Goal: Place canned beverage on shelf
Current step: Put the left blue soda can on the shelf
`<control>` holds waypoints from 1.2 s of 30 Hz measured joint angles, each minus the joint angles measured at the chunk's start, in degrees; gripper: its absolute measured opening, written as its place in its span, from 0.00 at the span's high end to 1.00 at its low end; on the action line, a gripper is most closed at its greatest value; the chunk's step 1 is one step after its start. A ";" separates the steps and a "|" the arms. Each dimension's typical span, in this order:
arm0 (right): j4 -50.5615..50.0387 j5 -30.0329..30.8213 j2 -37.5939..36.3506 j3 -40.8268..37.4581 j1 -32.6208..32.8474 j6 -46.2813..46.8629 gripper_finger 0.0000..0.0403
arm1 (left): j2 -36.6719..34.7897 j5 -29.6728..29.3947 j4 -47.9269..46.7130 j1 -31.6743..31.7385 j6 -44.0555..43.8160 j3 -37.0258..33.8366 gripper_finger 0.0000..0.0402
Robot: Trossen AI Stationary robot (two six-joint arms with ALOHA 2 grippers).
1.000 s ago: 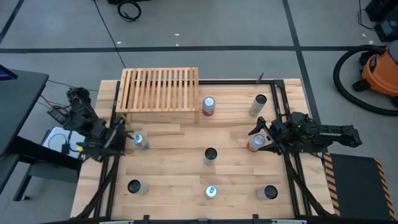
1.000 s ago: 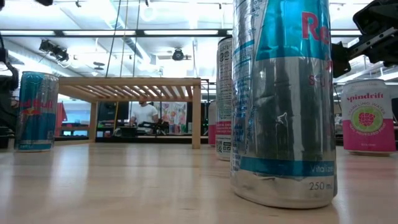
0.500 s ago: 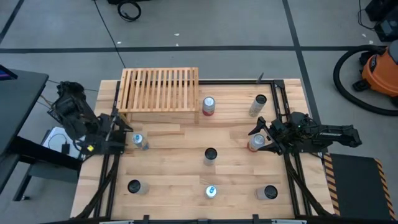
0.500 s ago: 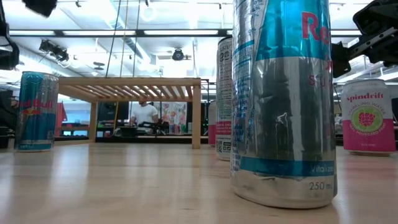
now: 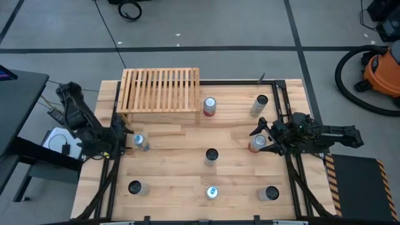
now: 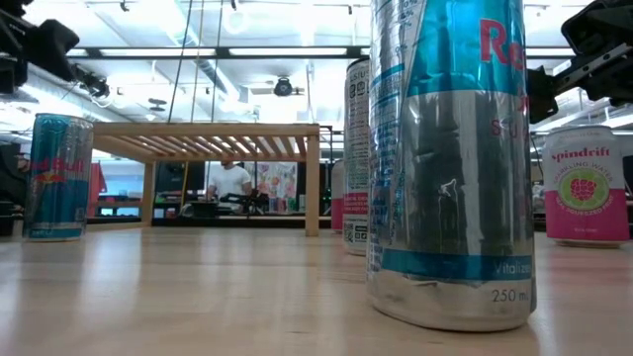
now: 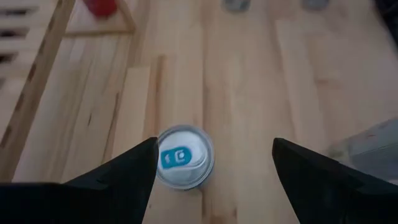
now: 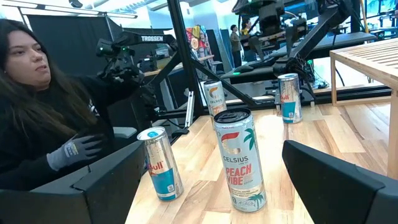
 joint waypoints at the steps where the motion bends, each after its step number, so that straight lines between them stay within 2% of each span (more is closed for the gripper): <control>1: 0.00 -0.02 0.01 -0.01 0.01 0.00 0.03 | 0.14 0.39 0.03 0.36 -0.02 -0.59 0.21; 11: 0.00 0.00 0.01 -0.01 0.01 0.01 0.03 | 0.27 3.59 0.07 8.11 -2.73 -2.46 0.21; 20: 0.15 0.00 0.02 -0.02 0.01 0.01 0.03 | 1.34 7.07 2.86 14.92 -0.89 -2.46 0.21; 26: 0.20 -0.01 0.00 -0.02 0.01 0.01 0.03 | 5.32 10.45 3.53 19.78 1.54 -2.44 0.21; 32: 0.20 -0.01 0.01 -0.01 -0.01 0.01 0.03 | 9.44 10.81 3.70 23.91 3.87 -2.44 0.21; 36: 0.20 0.00 0.00 0.01 0.01 0.01 0.03 | 11.55 13.68 5.85 26.49 6.39 -2.44 0.21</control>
